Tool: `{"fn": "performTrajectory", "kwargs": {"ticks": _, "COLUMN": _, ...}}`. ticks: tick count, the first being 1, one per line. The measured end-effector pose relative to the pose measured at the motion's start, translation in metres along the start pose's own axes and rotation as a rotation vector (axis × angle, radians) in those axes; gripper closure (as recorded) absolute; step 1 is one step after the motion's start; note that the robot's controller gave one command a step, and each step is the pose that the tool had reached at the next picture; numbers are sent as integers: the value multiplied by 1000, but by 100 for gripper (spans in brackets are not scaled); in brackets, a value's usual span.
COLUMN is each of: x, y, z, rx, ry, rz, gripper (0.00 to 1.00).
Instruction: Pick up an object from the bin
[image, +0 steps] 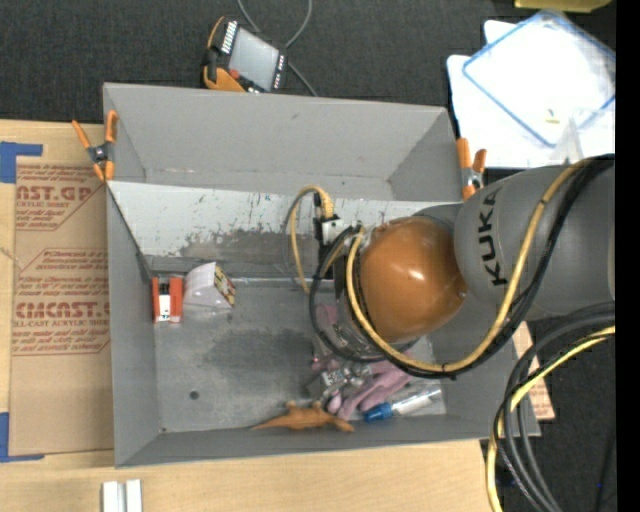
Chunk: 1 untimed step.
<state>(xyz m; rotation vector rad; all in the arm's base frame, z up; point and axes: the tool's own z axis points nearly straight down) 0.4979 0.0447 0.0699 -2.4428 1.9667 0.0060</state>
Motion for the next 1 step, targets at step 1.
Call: {"fn": "performTrajectory", "kwargs": {"ticks": 1, "x": -1, "y": 1, "z": -7, "rx": -2, "ry": -1, "rz": 1, "gripper": 100}}
